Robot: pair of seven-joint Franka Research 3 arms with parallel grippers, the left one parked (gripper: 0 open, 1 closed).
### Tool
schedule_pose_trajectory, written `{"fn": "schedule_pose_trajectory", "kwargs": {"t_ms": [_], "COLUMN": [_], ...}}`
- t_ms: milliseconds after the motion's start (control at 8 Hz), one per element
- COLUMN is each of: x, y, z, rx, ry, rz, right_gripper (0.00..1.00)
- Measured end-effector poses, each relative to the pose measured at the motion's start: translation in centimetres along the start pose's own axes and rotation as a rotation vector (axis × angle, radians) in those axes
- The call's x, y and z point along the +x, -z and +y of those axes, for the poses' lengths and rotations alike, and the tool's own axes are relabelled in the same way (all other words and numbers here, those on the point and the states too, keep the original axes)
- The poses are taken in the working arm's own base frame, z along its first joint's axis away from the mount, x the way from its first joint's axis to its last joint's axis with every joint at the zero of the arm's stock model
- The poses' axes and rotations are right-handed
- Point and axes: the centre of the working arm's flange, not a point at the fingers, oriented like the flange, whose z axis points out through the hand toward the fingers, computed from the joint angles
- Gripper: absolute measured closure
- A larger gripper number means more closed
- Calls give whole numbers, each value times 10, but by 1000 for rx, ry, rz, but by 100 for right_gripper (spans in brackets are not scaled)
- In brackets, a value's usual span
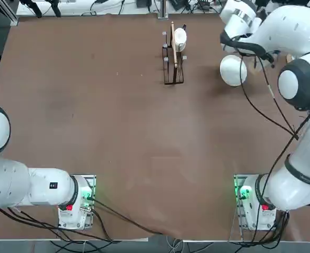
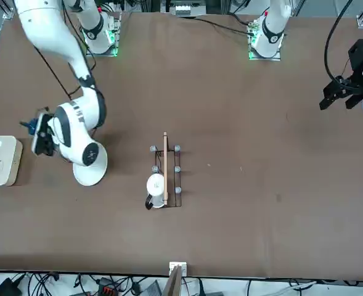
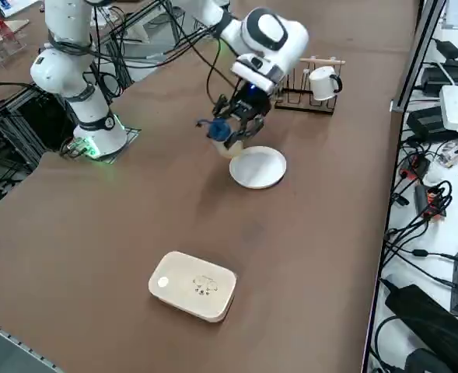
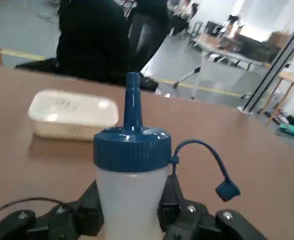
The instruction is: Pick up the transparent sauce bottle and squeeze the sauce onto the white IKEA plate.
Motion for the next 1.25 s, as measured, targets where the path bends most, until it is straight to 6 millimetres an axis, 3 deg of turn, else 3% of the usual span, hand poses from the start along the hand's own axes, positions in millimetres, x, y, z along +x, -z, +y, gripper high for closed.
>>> {"fn": "schedule_pose_trajectory", "kwargs": {"t_ms": [375, 500, 875, 1250], "x": [-55, -60, -49, -38], "y": [55, 67, 96, 83], "z": [2, 4, 1, -15], "rx": [140, 157, 174, 174], "ry": [153, 193, 307, 393], "rz": [-127, -188, -436, -649], "right_gripper": [48, 48, 48, 48]}}
